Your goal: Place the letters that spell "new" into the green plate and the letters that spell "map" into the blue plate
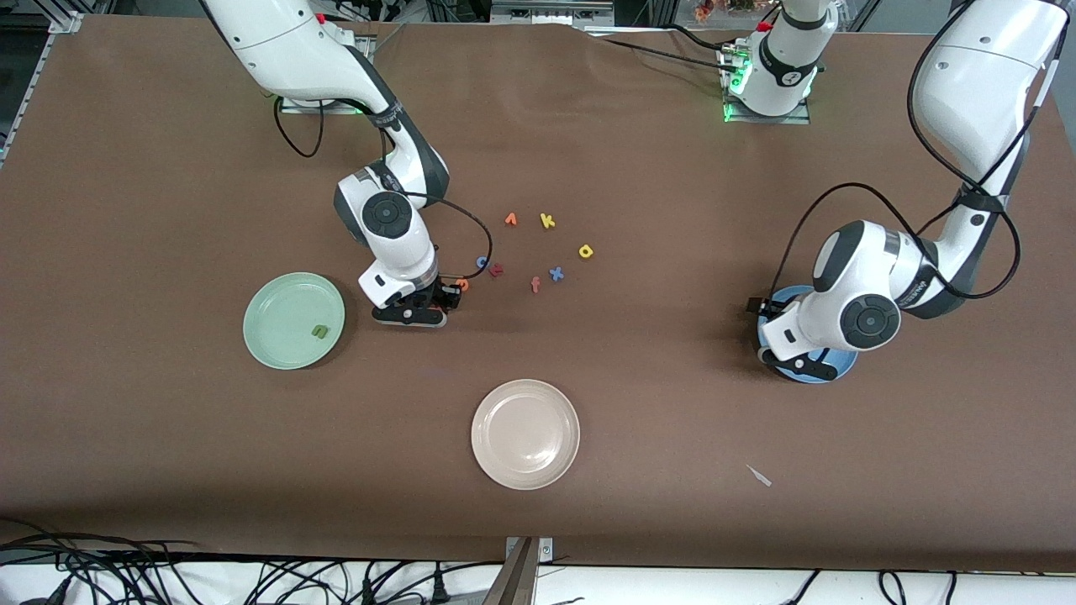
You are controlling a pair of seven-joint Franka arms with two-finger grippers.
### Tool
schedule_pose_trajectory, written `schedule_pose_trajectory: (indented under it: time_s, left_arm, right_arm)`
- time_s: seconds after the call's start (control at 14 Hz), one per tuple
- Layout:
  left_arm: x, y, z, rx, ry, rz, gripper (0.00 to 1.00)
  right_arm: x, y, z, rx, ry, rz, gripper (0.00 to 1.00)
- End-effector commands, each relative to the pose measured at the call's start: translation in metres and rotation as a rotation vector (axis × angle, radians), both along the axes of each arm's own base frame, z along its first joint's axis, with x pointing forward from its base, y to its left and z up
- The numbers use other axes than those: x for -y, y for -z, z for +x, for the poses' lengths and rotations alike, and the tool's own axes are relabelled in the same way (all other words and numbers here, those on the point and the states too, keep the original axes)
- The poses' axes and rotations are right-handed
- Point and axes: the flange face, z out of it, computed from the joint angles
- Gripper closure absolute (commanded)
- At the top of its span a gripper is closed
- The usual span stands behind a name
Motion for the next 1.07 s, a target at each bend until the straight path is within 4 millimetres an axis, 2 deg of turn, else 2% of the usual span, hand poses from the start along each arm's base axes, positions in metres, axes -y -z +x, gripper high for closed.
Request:
schedule_pose_trajectory:
  time_s: [0.0, 0.21, 0.36, 0.43, 0.57, 0.72, 0.86, 1.0]
  left_arm:
    - [0.063, -0.025, -0.026, 0.012, -0.134, 0.021, 0.00]
    - [0.125, -0.035, -0.054, 0.063, -0.285, 0.022, 0.00]
    - [0.162, -0.030, -0.081, 0.122, -0.403, -0.001, 0.00]
    - [0.172, -0.026, -0.093, 0.144, -0.459, -0.005, 0.00]
    - [0.206, -0.021, -0.124, 0.185, -0.538, -0.015, 0.00]
    - [0.238, -0.014, -0.146, 0.253, -0.625, 0.022, 0.00]
    - [0.264, 0.004, -0.165, 0.300, -0.674, 0.062, 0.00]
    - [0.284, 0.022, -0.175, 0.322, -0.721, 0.072, 0.00]
  right_arm:
    - [-0.001, 0.006, 0.002, 0.006, -0.016, -0.009, 0.59]
    - [0.000, 0.005, 0.003, 0.007, -0.016, -0.008, 0.68]
    - [0.000, 0.003, 0.004, 0.009, -0.020, -0.008, 0.69]
    - [0.001, 0.000, 0.005, 0.013, -0.033, -0.008, 0.70]
    - [0.005, -0.005, 0.008, 0.018, -0.041, -0.013, 0.70]
    - [0.006, -0.009, 0.009, 0.020, -0.043, -0.014, 0.70]
    - [0.016, -0.020, 0.016, 0.016, -0.053, -0.034, 0.70]
    - [0.038, -0.042, 0.031, -0.006, -0.090, -0.077, 0.70]
